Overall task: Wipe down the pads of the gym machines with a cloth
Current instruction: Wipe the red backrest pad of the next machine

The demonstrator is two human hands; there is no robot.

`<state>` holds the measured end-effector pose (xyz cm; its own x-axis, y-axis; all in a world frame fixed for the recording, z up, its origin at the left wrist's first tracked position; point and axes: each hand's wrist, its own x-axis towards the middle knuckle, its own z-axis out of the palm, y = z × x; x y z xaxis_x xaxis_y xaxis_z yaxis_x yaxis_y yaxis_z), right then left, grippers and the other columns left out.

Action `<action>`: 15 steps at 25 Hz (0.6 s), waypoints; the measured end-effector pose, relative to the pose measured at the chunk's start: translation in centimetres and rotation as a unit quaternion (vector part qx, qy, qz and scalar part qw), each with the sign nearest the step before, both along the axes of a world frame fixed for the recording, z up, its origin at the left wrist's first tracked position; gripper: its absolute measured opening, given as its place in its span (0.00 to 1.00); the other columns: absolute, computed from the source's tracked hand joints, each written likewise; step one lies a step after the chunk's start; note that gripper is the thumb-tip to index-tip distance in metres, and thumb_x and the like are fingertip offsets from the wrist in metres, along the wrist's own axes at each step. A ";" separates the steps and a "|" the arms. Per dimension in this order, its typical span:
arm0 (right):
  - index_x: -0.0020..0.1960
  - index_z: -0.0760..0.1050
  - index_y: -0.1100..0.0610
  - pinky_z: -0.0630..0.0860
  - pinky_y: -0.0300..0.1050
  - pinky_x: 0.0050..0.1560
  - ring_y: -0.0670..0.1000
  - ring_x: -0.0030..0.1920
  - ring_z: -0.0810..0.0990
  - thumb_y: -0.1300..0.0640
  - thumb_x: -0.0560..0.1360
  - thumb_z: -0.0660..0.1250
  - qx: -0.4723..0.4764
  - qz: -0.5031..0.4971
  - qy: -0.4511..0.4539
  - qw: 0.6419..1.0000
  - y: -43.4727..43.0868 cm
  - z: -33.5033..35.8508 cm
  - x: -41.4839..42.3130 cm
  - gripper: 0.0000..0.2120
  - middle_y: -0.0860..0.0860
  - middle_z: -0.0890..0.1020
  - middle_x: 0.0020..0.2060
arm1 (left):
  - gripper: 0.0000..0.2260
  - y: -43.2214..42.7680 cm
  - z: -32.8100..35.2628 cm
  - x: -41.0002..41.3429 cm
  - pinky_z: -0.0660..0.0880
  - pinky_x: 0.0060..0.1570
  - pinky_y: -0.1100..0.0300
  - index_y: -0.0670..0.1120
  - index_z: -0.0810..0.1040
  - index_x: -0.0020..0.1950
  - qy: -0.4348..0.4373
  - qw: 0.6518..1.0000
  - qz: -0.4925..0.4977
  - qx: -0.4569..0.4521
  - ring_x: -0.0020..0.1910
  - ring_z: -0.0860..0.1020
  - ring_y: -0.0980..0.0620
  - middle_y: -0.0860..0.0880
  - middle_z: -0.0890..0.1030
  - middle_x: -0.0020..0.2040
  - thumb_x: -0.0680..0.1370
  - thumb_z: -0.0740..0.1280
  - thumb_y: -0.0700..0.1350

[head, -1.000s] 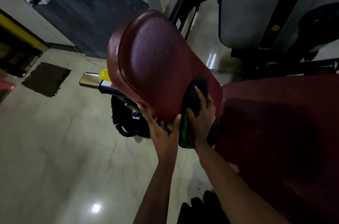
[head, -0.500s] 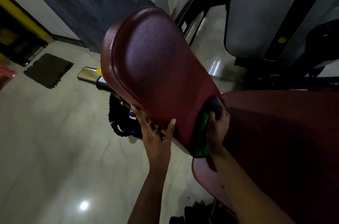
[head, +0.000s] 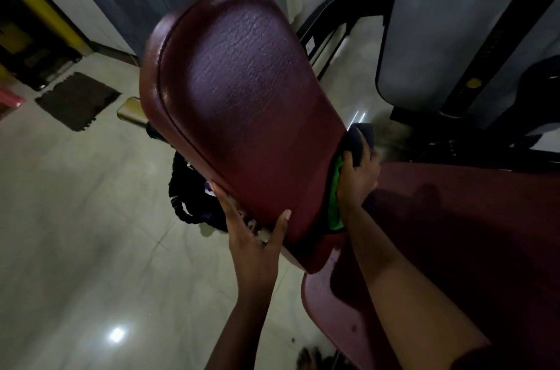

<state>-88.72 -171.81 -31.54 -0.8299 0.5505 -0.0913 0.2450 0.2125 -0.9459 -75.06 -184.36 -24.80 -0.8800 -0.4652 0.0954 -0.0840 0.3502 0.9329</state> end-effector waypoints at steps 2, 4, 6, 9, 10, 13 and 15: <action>0.68 0.70 0.47 0.63 0.56 0.67 0.55 0.66 0.68 0.38 0.63 0.50 -0.019 0.006 -0.019 1.000 1.0 -1.5 -0.2 0.35 0.55 0.71 0.65 | 0.48 -0.1 -0.2 -0.1 0.73 0.62 0.45 0.75 0.37 0.67 0.004 1.000 -0.003 -0.004 0.68 0.70 0.50 0.50 0.62 0.74 0.65 0.71 0.55; 0.67 0.70 0.51 0.66 0.53 0.66 0.56 0.63 0.71 0.43 0.69 0.55 -0.050 0.026 -0.011 0.998 2.4 -3.2 0.1 0.29 0.56 0.72 0.63 | 0.47 -0.1 -0.1 0.0 0.73 0.62 0.46 0.75 0.36 0.66 0.006 1.000 -0.008 -0.007 0.67 0.70 0.50 0.51 0.62 0.74 0.66 0.71 0.55; 0.66 0.69 0.53 0.68 0.50 0.64 0.55 0.62 0.72 0.52 0.76 0.57 -0.084 0.052 -0.001 0.995 3.1 -4.7 1.0 0.19 0.55 0.73 0.62 | 0.47 -0.1 0.0 0.0 0.73 0.63 0.47 0.77 0.36 0.64 0.011 1.000 -0.013 -0.005 0.67 0.70 0.53 0.55 0.62 0.73 0.66 0.71 0.54; 0.73 0.60 0.45 0.66 0.49 0.66 0.59 0.66 0.70 0.48 0.79 0.57 -0.188 0.033 -0.105 0.976 2.8 -6.3 3.4 0.22 0.55 0.71 0.67 | 0.47 -0.2 0.1 0.1 0.73 0.64 0.48 0.76 0.36 0.65 0.017 1.000 -0.020 -0.009 0.67 0.70 0.54 0.57 0.61 0.73 0.67 0.71 0.53; 0.73 0.58 0.43 0.66 0.49 0.65 0.59 0.66 0.70 0.45 0.78 0.58 -0.217 0.027 -0.132 0.967 2.4 -6.5 4.4 0.24 0.55 0.71 0.67 | 0.47 -0.2 0.0 0.0 0.73 0.64 0.47 0.75 0.36 0.66 0.017 1.000 -0.021 -0.014 0.68 0.70 0.53 0.55 0.60 0.74 0.68 0.71 0.53; 0.73 0.58 0.44 0.66 0.48 0.64 0.57 0.66 0.70 0.41 0.77 0.59 -0.249 0.026 -0.135 0.959 1.0 -7.1 7.8 0.26 0.55 0.71 0.67 | 0.47 -0.4 -0.4 -0.2 0.72 0.65 0.47 0.71 0.36 0.69 0.019 0.999 -0.021 -0.028 0.70 0.67 0.53 0.51 0.58 0.76 0.69 0.72 0.56; 0.72 0.59 0.45 0.66 0.46 0.64 0.53 0.65 0.70 0.42 0.77 0.59 -0.260 0.034 -0.123 0.957 -0.2 -7.4 10.5 0.25 0.52 0.71 0.66 | 0.48 -0.6 -0.6 -0.1 0.71 0.65 0.46 0.67 0.37 0.72 0.026 0.999 -0.021 -0.027 0.72 0.66 0.52 0.51 0.58 0.76 0.69 0.72 0.57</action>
<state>-78.24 -172.02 -38.96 -0.7799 0.3232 -0.5360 0.4768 -0.2481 -0.8433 -75.20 -184.99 -25.38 -0.8918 -0.4210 0.1658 -0.0193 0.4015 0.9157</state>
